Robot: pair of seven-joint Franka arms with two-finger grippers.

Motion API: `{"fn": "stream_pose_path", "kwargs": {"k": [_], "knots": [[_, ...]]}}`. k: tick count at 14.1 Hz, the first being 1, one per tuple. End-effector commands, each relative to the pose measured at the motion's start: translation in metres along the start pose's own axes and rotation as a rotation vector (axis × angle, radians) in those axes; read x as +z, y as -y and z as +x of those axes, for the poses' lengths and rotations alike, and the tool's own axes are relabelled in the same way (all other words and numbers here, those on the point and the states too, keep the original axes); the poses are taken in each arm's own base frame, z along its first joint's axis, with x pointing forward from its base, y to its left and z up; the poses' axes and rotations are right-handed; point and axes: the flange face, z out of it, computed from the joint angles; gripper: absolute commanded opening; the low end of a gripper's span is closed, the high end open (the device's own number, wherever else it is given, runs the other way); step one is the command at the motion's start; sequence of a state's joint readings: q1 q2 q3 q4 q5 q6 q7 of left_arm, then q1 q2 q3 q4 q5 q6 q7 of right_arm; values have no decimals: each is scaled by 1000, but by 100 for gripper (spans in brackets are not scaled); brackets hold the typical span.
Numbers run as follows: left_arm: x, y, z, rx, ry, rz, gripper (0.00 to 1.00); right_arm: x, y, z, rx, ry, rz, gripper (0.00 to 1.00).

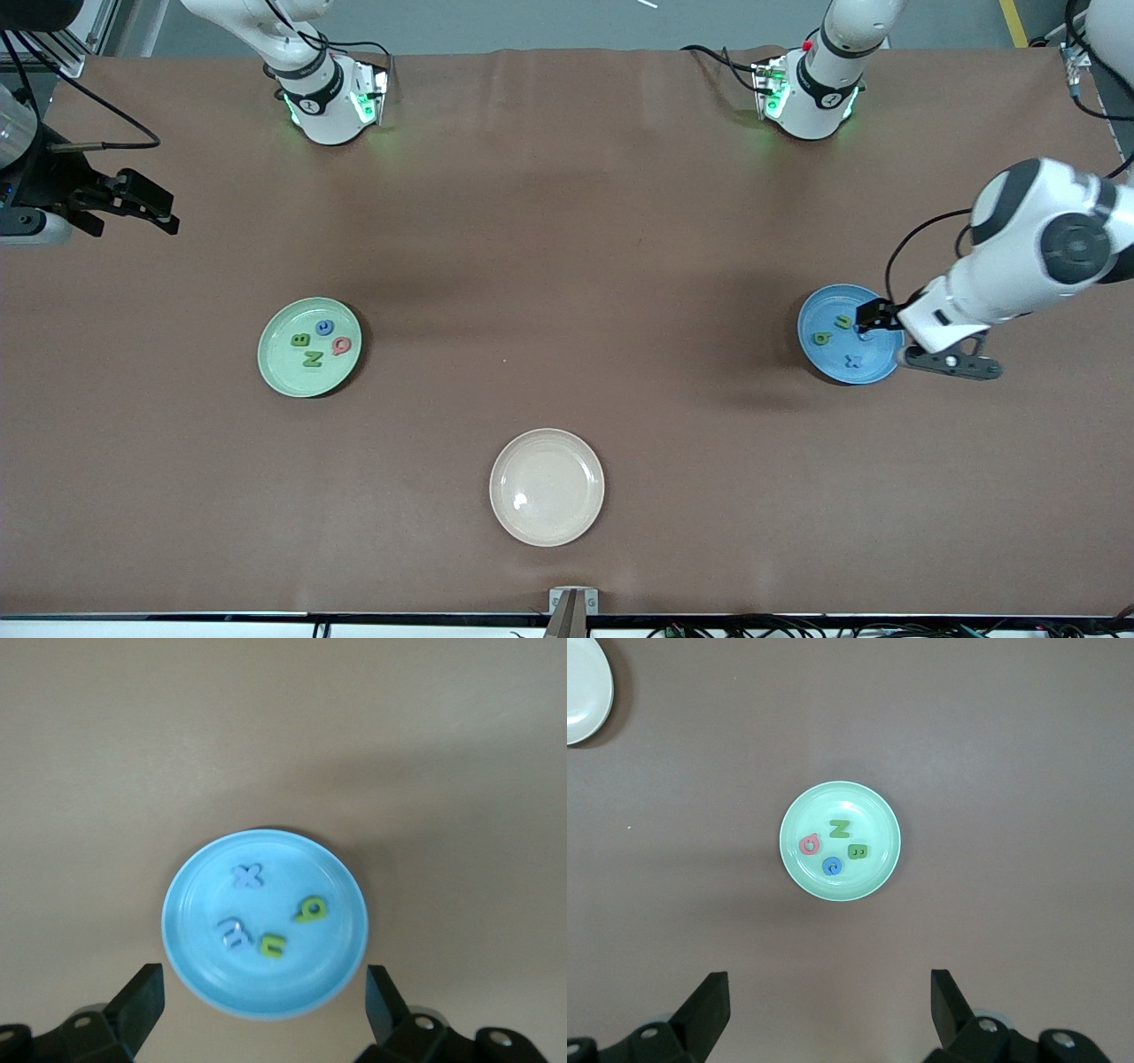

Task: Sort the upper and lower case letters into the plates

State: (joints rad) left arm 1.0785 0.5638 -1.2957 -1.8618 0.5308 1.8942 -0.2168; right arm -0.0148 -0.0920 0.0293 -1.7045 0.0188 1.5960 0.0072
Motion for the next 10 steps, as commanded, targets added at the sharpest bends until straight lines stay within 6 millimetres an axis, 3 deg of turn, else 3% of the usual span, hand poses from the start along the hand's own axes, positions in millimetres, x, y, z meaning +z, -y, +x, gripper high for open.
{"fn": "stream_pose_path", "kwargs": {"k": [1, 4, 9, 10], "knots": [[-70, 2, -2, -6, -11, -27, 100, 0, -2, -3, 3, 6, 8, 100], [-113, 23, -14, -24, -7, -24, 100, -1, -2, -4, 4, 5, 8, 100], [-188, 93, -51, -86, -45, -97, 100, -1, 2, -4, 52, 10, 15, 100], [-195, 89, -55, -95, -45, -108, 100, -1, 3, -4, 52, 9, 29, 100]]}}
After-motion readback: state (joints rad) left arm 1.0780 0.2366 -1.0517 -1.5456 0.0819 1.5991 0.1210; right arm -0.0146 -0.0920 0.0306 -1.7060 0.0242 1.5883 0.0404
